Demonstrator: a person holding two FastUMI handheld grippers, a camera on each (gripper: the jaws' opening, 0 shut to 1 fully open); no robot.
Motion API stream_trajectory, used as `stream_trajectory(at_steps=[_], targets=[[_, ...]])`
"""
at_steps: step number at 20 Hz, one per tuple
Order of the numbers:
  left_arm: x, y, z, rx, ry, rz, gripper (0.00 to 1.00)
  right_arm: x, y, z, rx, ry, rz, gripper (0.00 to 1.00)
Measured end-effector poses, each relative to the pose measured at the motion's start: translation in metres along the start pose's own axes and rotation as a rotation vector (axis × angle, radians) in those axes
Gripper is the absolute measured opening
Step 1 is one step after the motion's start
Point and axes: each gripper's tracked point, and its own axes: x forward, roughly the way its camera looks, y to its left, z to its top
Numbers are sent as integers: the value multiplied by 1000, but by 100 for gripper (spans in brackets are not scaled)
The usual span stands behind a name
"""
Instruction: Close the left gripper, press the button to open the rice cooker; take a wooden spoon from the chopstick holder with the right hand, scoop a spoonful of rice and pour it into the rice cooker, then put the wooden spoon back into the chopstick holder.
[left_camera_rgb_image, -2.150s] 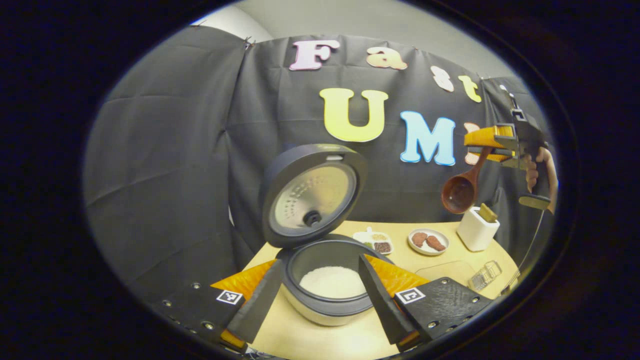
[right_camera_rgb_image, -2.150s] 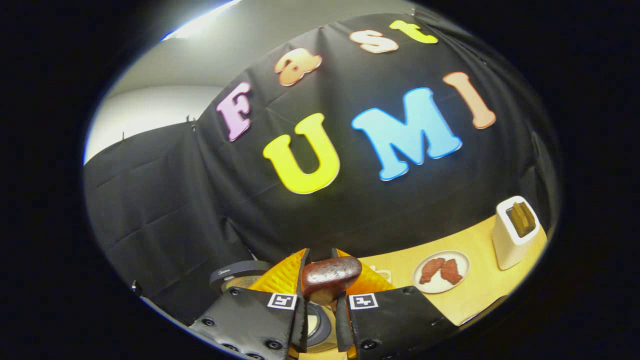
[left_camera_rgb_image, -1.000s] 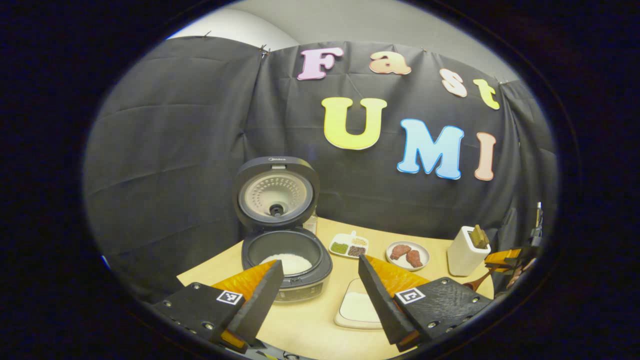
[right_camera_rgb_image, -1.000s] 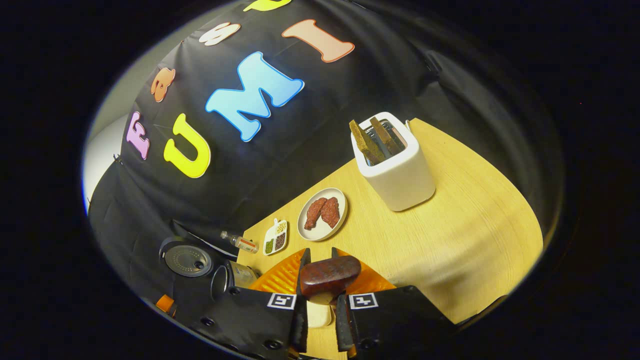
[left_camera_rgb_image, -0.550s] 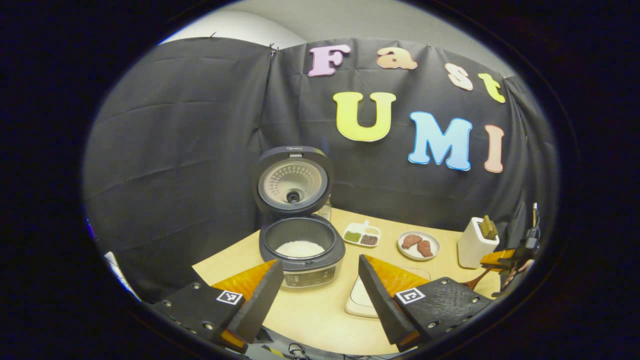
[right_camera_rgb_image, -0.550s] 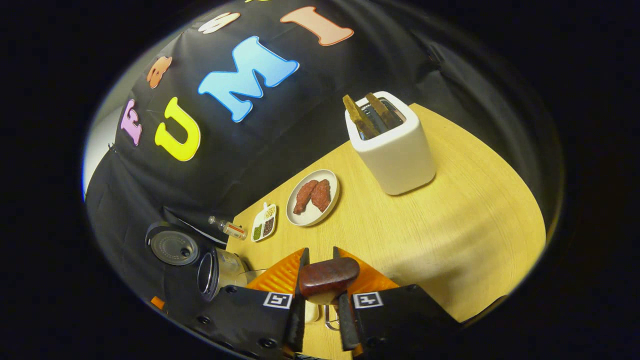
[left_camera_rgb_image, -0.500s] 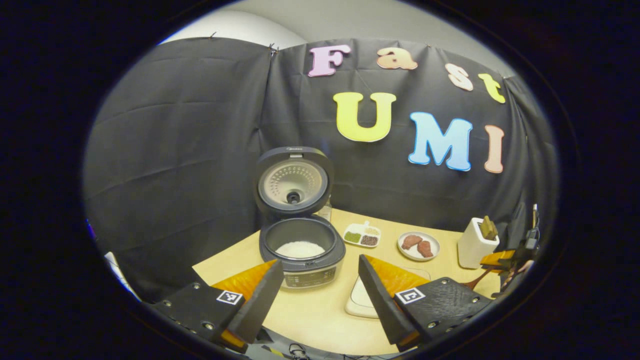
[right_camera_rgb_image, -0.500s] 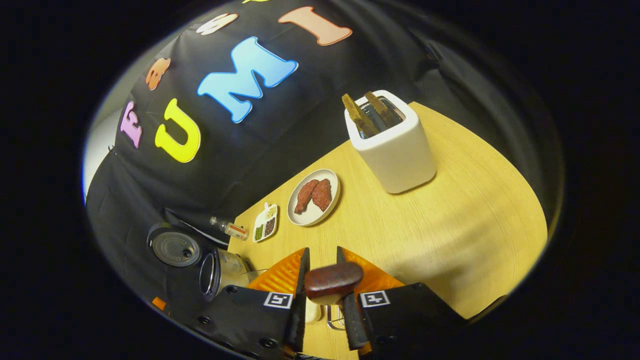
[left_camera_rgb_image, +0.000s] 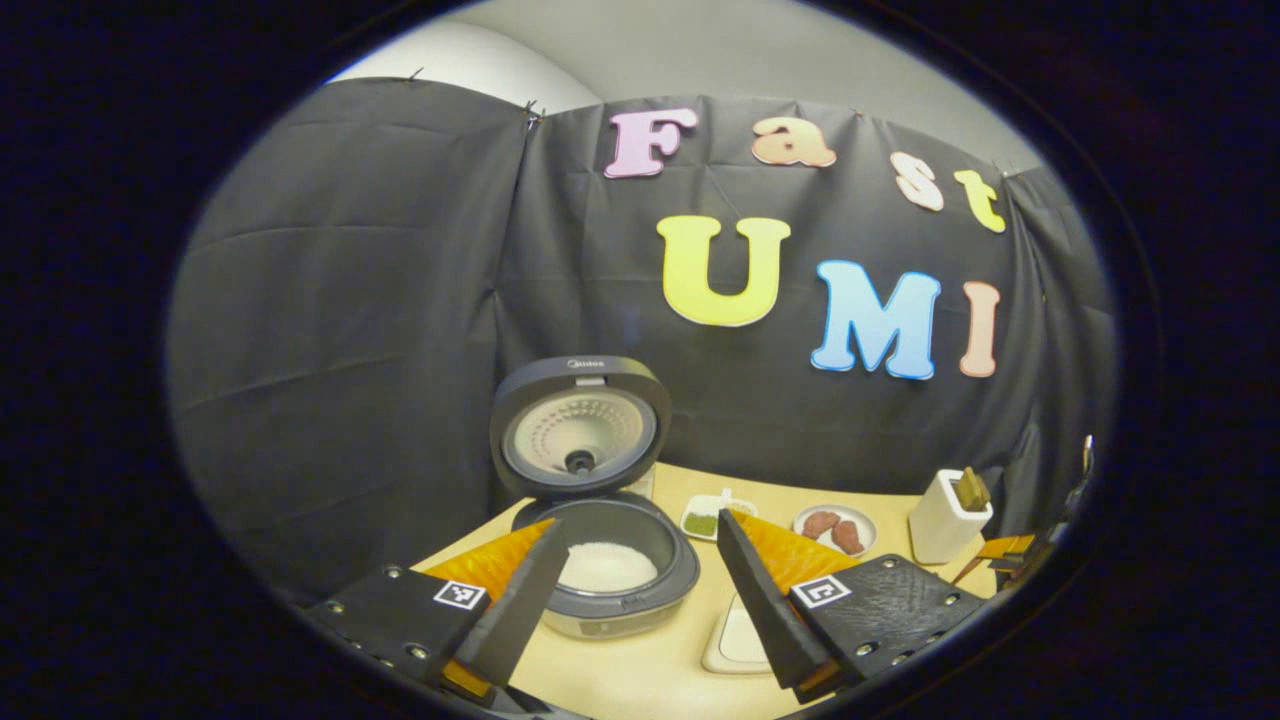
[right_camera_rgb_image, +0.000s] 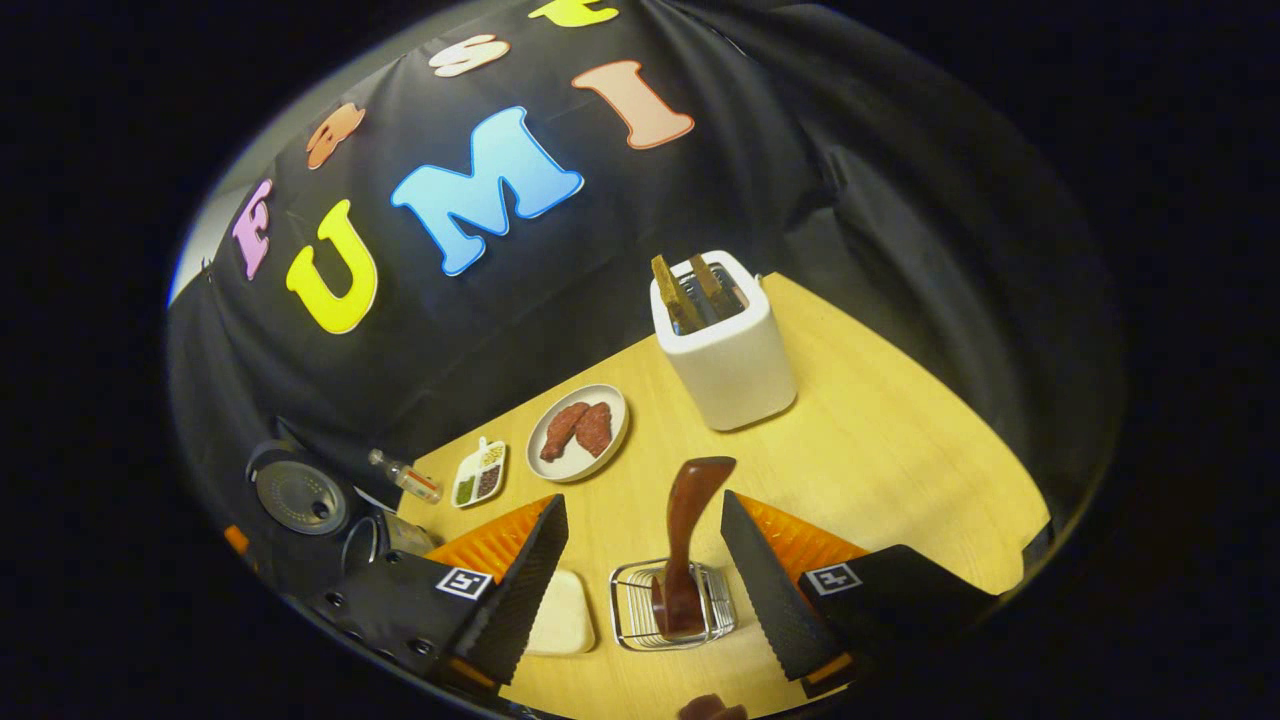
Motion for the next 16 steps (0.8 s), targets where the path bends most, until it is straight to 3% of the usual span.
stream_trajectory(at_steps=[6,11,16], targets=[[76,64,56,-68,-33,-41,94,-41,33,24,-94,-184,-96,98],[143,90,103,-116,-68,-123,94,-65,69,28,-141,-276,-147,98],[222,97,112,-102,25,-149,94,-88,97,23,-215,-333,-176,98]])
